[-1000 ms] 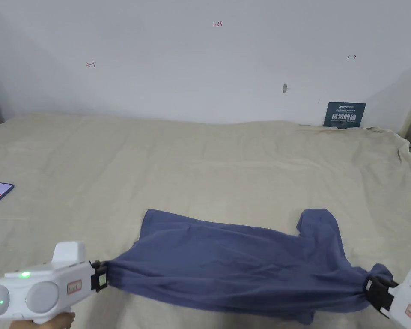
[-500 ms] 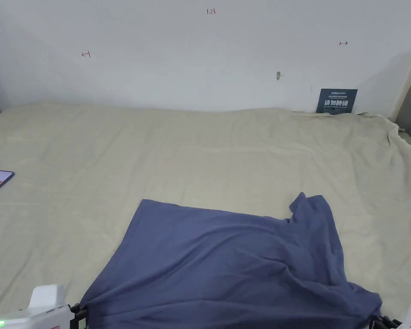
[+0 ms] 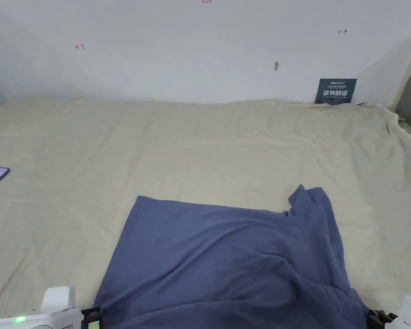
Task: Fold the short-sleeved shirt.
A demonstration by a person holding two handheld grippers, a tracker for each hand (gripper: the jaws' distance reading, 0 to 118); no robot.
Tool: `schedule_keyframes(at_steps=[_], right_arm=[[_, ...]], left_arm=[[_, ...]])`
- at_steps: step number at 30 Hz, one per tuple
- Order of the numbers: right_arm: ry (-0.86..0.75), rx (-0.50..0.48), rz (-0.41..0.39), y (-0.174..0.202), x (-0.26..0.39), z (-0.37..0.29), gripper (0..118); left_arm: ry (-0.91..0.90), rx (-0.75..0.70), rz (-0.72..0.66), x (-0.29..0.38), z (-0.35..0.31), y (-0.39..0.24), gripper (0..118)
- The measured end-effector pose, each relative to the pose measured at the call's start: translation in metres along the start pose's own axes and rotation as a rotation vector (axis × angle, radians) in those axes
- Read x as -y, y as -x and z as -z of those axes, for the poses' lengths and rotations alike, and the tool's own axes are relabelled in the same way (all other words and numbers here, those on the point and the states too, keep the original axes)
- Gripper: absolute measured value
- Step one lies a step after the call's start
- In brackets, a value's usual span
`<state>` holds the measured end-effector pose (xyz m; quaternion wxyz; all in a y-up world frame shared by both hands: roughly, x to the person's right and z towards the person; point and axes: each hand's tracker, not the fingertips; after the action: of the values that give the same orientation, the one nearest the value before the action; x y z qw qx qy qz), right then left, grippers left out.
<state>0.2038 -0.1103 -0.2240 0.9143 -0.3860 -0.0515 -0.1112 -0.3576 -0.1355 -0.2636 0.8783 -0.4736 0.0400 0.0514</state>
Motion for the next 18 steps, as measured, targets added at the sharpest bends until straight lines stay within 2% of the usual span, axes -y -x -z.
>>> schedule_keyframes(at_steps=[1,2,3,4,5,6,7,8,12,16,18], right_arm=[[-0.007,-0.003,-0.003,0.002,-0.001,-0.001,3],[-0.011,0.000,-0.009,0.005,-0.003,-0.003,7],[-0.016,0.002,-0.016,0.007,-0.005,-0.004,16],[-0.024,0.003,-0.018,0.008,-0.006,-0.006,34],[-0.033,0.006,-0.024,0.009,-0.007,-0.008,59],[-0.042,0.002,-0.028,0.012,-0.009,-0.011,73],[-0.056,0.004,-0.030,0.013,-0.011,-0.014,81],[-0.075,0.002,-0.034,0.016,-0.014,-0.018,86],[-0.139,-0.023,-0.066,0.025,-0.033,-0.036,89],[-0.230,-0.040,-0.114,0.037,-0.058,-0.052,109],[-0.277,-0.041,-0.140,0.043,-0.072,-0.058,111]], left_arm=[[-0.006,0.004,0.001,-0.001,-0.002,-0.001,82],[-0.011,0.015,0.009,-0.004,-0.004,-0.003,102],[-0.016,0.029,0.018,-0.006,-0.007,-0.005,113],[-0.028,0.037,0.019,-0.009,-0.011,-0.006,118],[-0.048,0.047,0.024,-0.012,-0.015,-0.007,118],[-0.061,0.054,0.030,-0.016,-0.020,-0.009,118],[-0.075,0.056,0.033,-0.020,-0.025,-0.011,118],[-0.098,0.062,0.038,-0.026,-0.031,-0.012,118],[-0.196,0.105,0.038,-0.052,-0.058,-0.021,118],[-0.272,0.134,0.057,-0.087,-0.079,-0.031,118],[-0.321,0.129,0.063,-0.106,-0.087,-0.038,118]])
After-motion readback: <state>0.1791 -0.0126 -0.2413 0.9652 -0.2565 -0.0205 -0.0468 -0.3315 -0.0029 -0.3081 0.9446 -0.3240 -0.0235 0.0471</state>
